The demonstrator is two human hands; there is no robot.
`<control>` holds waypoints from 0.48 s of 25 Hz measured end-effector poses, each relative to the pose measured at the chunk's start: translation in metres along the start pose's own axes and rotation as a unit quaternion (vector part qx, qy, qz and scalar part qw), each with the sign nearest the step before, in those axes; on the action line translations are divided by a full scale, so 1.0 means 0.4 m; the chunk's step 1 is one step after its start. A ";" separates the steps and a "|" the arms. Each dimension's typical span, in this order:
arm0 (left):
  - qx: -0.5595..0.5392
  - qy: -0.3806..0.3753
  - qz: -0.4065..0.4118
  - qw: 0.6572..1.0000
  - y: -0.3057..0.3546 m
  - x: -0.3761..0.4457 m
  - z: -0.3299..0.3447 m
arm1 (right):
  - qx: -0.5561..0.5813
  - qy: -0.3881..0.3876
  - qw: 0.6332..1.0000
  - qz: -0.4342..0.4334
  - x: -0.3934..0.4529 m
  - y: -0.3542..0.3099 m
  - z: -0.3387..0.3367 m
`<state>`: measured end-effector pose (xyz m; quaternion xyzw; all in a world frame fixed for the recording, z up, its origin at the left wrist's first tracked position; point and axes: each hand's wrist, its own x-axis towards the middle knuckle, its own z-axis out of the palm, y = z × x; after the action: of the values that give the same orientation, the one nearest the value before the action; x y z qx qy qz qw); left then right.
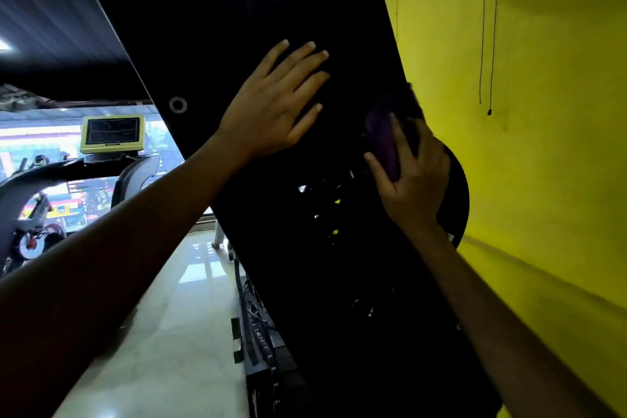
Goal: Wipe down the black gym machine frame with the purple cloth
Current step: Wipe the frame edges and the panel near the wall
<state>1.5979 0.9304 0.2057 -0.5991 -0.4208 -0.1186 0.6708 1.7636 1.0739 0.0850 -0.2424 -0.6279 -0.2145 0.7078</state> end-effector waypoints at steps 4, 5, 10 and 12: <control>0.002 -0.007 -0.009 1.000 0.005 -0.002 0.000 | 0.051 0.045 0.944 0.324 -0.090 -0.081 0.000; 0.001 -0.009 -0.017 1.000 0.003 -0.004 -0.001 | 0.066 0.057 0.908 0.409 -0.091 -0.110 0.006; -0.073 -0.002 -0.044 0.996 0.038 -0.021 -0.018 | 0.035 -0.062 0.995 0.064 -0.186 -0.207 -0.026; -0.086 -0.010 -0.026 0.996 0.060 -0.076 -0.018 | 0.031 -0.132 0.950 -0.282 -0.215 -0.101 -0.039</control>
<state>1.5980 0.9197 0.1680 -0.6443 -0.4311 -0.1660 0.6094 1.7410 1.0324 0.0012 -0.0598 -0.7645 -0.3517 0.5369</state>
